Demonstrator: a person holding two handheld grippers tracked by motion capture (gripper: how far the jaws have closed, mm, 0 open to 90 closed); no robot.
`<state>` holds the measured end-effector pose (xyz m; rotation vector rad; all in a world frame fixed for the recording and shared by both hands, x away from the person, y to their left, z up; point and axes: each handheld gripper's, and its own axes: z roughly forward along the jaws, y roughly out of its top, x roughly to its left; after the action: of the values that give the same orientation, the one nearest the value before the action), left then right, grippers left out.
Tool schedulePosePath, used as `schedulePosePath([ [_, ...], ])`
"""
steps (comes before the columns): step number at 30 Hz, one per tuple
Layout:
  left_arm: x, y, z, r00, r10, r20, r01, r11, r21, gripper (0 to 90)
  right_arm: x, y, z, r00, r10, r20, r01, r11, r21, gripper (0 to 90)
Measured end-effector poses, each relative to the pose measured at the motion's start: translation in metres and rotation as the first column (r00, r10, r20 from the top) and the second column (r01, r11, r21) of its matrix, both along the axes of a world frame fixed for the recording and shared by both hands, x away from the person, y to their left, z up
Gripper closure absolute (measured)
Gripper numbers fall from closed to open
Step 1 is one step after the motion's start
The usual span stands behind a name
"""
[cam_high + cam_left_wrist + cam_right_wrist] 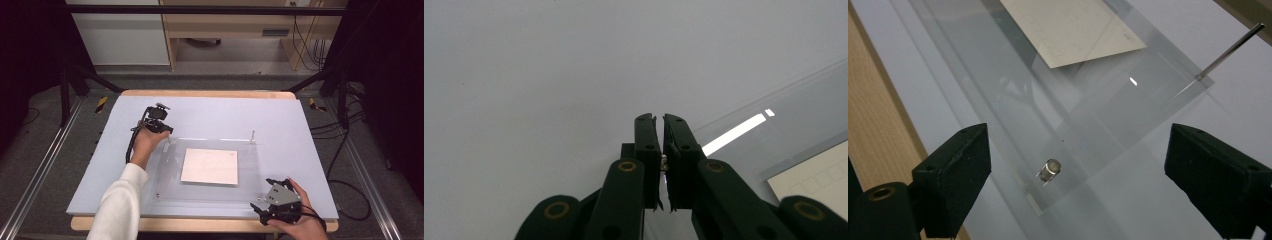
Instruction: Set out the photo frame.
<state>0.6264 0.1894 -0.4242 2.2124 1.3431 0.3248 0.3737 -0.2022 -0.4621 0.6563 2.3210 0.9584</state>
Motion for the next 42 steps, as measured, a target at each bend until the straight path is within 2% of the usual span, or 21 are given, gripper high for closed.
schedulePosePath([
  [4,0.001,0.000,0.000,1.0000,0.000,-0.007,0.000,1.0000,0.003,84.7,-0.002,0.001,-0.004,1.0000,0.008,0.005,-0.008,0.999,-0.039,12.9],
  [10,0.002,0.000,0.000,1.0000,0.003,-0.008,-0.003,1.0000,-0.001,84.7,-0.001,0.003,-0.008,0.9997,0.024,-0.004,-0.024,0.998,-0.066,15.6],
  [12,0.003,0.001,0.000,1.0000,0.004,-0.007,-0.004,1.0000,-0.006,84.7,0.000,0.004,-0.011,0.9996,0.029,-0.006,-0.029,0.995,-0.095,17.1],
  [15,0.003,0.001,0.000,1.0000,0.003,-0.008,-0.003,1.0000,-0.006,84.7,0.001,0.005,-0.014,0.9997,0.022,-0.012,-0.023,0.993,-0.113,18.9],
  [16,0.003,0.001,0.000,1.0000,0.002,-0.008,-0.003,1.0000,-0.006,84.7,0.002,0.005,-0.015,0.9998,0.016,-0.010,-0.017,0.991,-0.133,22.3],
  [23,0.003,0.002,0.000,0.9999,-0.006,-0.011,0.006,1.0000,-0.005,84.6,0.004,0.003,-0.014,0.9999,0.003,0.013,-0.001,0.992,-0.129,25.5],
  [27,0.004,0.001,0.000,0.9999,-0.010,-0.003,0.010,0.9999,-0.006,84.6,0.001,0.004,-0.009,0.9980,0.005,0.063,0.003,0.992,-0.124,27.6],
  [31,0.005,0.001,0.000,0.9999,-0.015,-0.003,0.015,0.9999,-0.006,84.5,0.000,0.007,-0.006,0.9959,0.004,0.090,0.008,0.992,-0.125,30.5],
  [33,0.005,0.001,0.000,0.9999,-0.014,-0.002,0.014,0.9999,-0.007,84.5,0.000,0.010,-0.006,0.9939,0.011,0.109,0.005,0.990,-0.144,33.8],
  [36,0.006,0.002,0.000,0.9998,-0.018,-0.003,0.018,0.9998,-0.007,84.5,0.001,0.012,-0.006,0.9928,0.013,0.119,0.005,0.989,-0.150,35.1],
  [42,0.006,0.002,0.000,0.9998,-0.021,-0.002,0.021,0.9998,-0.008,84.4,0.001,0.014,-0.006,0.9944,0.025,0.103,-0.010,0.990,-0.140,41.0],
])
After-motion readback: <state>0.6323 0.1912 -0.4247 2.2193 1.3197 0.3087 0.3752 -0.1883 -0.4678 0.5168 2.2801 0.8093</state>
